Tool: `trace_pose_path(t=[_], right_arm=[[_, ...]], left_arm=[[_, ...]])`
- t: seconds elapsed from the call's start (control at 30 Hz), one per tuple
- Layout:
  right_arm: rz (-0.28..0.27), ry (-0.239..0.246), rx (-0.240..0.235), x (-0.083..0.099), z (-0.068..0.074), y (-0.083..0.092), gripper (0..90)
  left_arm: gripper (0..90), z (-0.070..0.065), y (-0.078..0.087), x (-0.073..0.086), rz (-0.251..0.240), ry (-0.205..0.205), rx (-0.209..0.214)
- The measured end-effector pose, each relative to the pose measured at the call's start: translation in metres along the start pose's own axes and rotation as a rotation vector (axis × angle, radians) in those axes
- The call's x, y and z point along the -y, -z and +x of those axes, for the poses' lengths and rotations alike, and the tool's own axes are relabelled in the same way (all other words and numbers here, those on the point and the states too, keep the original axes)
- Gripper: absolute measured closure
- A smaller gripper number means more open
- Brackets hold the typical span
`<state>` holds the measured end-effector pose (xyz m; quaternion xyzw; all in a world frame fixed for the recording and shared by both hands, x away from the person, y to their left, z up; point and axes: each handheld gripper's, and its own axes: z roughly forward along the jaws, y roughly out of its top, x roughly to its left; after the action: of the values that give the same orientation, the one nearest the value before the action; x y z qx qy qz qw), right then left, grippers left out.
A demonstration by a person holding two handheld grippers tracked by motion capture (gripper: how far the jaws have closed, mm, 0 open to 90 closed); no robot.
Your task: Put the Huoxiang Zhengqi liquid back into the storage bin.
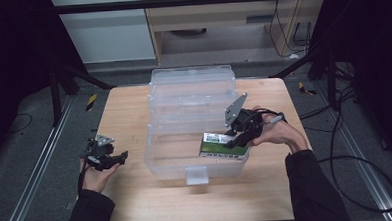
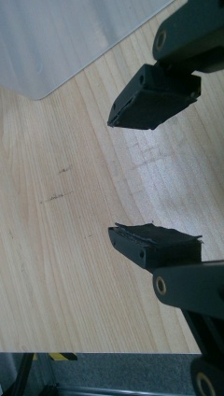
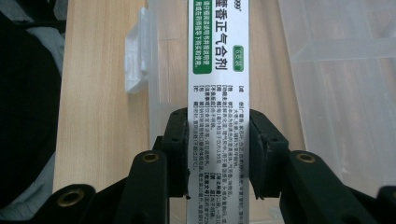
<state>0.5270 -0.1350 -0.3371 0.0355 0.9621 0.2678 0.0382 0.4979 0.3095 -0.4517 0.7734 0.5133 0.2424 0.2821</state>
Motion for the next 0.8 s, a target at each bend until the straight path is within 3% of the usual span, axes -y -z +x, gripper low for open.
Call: trace_pose_path(t=[0.27,0.8], right_arm=[[0.043,0.043,-0.009,-0.007,-0.001,-0.005,64.1],[0.106,0.067,-0.038,-0.009,-0.002,-0.021,64.0]], left_arm=[[39.5,0.001,0.0,0.0,-0.001,0.001,-0.001],[39.3,0.001,0.0,0.001,0.003,0.0,0.0]])
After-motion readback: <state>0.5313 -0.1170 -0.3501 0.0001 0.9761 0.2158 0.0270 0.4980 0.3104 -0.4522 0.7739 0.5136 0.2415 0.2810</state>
